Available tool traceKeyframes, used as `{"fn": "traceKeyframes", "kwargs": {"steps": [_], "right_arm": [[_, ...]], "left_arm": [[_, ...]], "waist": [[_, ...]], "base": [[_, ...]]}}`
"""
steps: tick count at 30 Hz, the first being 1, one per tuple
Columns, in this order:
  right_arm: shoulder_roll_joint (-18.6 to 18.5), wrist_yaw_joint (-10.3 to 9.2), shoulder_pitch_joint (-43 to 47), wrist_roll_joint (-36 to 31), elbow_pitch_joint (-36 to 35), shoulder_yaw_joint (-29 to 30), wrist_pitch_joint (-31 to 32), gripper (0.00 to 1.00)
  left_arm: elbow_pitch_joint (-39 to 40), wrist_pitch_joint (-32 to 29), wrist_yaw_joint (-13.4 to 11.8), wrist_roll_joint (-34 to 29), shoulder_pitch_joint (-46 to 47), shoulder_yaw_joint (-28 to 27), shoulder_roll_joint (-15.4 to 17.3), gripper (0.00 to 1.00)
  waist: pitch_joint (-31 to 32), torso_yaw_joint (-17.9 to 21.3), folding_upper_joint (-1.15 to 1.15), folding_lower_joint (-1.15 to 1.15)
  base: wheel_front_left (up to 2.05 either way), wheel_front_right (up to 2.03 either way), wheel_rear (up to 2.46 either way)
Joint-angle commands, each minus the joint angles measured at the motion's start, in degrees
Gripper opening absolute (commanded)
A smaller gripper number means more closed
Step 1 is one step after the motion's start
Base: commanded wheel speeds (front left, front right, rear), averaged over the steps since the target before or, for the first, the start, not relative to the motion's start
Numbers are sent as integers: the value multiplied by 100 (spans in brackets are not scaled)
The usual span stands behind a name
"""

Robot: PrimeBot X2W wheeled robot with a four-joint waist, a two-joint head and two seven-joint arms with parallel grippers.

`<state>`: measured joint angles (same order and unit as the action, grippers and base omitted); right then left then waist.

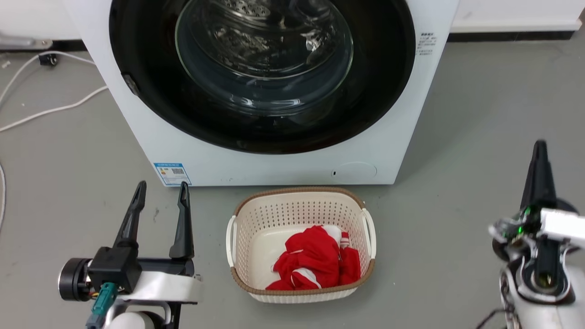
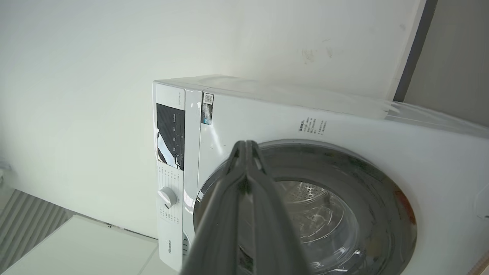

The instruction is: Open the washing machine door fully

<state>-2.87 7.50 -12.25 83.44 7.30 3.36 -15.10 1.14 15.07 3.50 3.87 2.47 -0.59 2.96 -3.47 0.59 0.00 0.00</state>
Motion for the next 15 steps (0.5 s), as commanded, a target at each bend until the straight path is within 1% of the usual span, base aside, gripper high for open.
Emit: {"fn": "traceKeyframes", "kwargs": {"steps": [1, 3, 6, 9, 15], "right_arm": [[0, -2, -362, 174, 118, 67, -5, 0], [-1, -2, -744, 552, 266, 155, 23, 0], [-89, -2, -1335, 849, 603, 307, 164, 0], [-307, -2, -1936, 974, 1022, 366, 309, 0], [-764, -2, -3260, 1111, 2045, 204, 750, 0]], "left_arm": [[37, 15, 22, 36, 135, -41, -5, 100], [63, 15, 41, 29, 225, -67, -7, 100], [103, 15, 63, 28, 356, -119, -6, 100], [131, 15, 100, 27, 491, -167, -7, 100], [197, 15, 153, -16, 739, -280, -6, 100]], "waist": [[-194, 13, 0, 0], [-325, 12, 0, 0], [-502, 18, 0, 0], [-676, 12, 0, 0], [-1026, 19, 0, 0]], "base": [[0, 0, 0], [0, 0, 0], [0, 0, 0], [0, 0, 0], [0, 0, 0]]}}
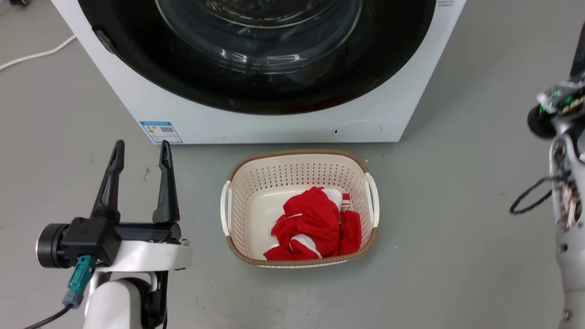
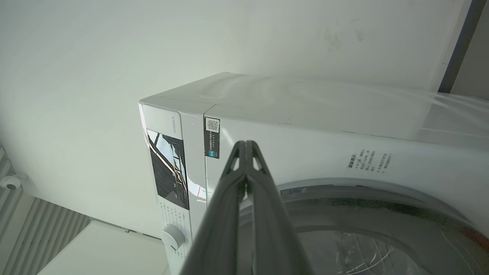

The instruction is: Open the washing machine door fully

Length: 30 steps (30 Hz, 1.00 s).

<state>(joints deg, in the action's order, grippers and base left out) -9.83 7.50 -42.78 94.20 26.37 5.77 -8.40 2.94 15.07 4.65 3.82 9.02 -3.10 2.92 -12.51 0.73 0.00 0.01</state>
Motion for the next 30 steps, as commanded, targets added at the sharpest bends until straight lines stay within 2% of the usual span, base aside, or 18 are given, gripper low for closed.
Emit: {"fn": "traceKeyframes", "kwargs": {"steps": [1, 10, 22, 30], "right_arm": [[-159, -1, -441, -2, 327, -116, 174, 0], [-620, -2, -2432, -355, 2052, -921, 1210, 0], [-432, -2, -4430, -1007, 3976, -1836, 2492, 0], [-216, -2, -5035, -1415, 4593, -2198, 2760, 0]], "left_arm": [[29, 15, 39, -20, 114, -40, -2, 100], [107, 15, 130, -57, 370, -49, -2, 100], [237, 14, 236, 40, 648, -31, -2, 100], [238, 14, 266, 60, 717, -31, -4, 100]], "waist": [[-171, 10, 0, -1], [-567, -35, 0, -1], [-1018, -119, 0, -1], [-1207, -207, 0, -1]], "base": [[0, 0, 0], [0, 0, 0], [0, 0, 0], [0, 0, 0]]}}
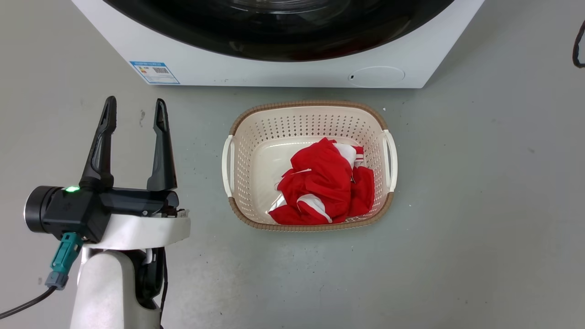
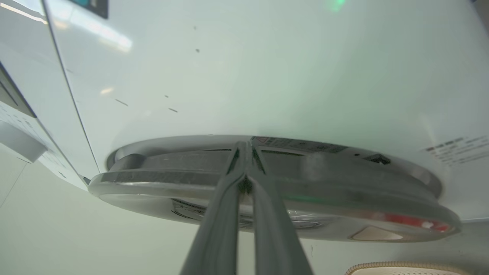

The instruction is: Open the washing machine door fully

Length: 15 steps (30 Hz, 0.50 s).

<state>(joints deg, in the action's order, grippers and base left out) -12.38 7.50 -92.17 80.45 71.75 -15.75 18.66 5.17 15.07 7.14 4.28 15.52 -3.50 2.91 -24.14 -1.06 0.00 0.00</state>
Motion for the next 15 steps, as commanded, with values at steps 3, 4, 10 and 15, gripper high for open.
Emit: {"fn": "traceKeyframes", "kwargs": {"steps": [3, 4, 10, 15], "right_arm": [[63, -2, -193, -132, 121, -107, 98, 0], [72, -2, -218, -175, 143, -139, 120, 0], [112, -2, -322, -307, 203, -188, 218, 0], [205, -2, -167, -288, 216, -130, 500, 0]], "left_arm": [[18, 14, 18, 14, 89, 10, -2, 100], [15, 14, 19, 11, 98, 9, -3, 100], [-7, 14, 25, 21, 127, 9, -2, 100], [-33, 14, 30, 22, 134, 5, -2, 100]], "waist": [[-94, -48, 0, 0], [-113, -57, 0, 0], [-188, -93, 0, 0], [-219, -94, 0, 0]], "base": [[0, 0, 0], [0, 0, 0], [0, 0, 0], [0, 0, 0]]}}
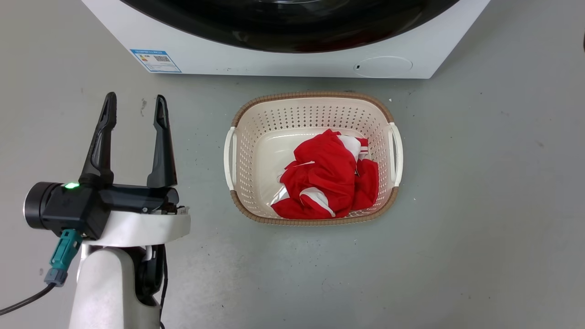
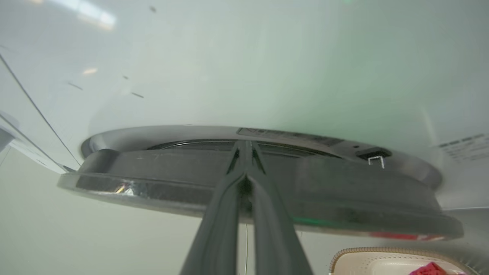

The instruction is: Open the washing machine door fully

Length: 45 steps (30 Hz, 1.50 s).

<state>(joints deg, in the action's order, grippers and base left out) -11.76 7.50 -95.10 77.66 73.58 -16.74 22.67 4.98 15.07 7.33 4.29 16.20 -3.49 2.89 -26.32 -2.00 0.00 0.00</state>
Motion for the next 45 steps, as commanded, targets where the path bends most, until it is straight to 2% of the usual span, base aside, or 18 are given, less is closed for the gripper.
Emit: {"fn": "traceKeyframes", "kwargs": {"steps": [1, 13, 24, 36, 45], "right_arm": [[173, -2, 155, -10, 33, -22, 173, 0], [238, -2, 240, 196, 21, 192, 1229, 0], [333, -2, 783, 329, -274, 144, 2266, 0], [540, -2, 1964, 475, -1183, -35, 3294, 0], [706, -2, 3105, 433, -2333, -415, 3740, 0]], "left_arm": [[-18, 14, 10, 20, 72, 5, -1, 100], [-72, 14, 13, 13, 60, 24, -2, 100], [-177, 14, -7, 12, -91, 56, -3, 100], [-347, 14, -90, 45, -422, 200, -2, 100], [-436, 14, -169, 53, -700, 260, -2, 100]], "waist": [[-2, 1, 0, 0], [113, 11, 0, 0], [503, 17, 0, 0], [1109, -56, 0, 0], [1484, -152, 0, 0]], "base": [[0, 0, 0], [0, 0, 0], [0, 0, 0], [0, 0, 0], [0, 0, 0]]}}
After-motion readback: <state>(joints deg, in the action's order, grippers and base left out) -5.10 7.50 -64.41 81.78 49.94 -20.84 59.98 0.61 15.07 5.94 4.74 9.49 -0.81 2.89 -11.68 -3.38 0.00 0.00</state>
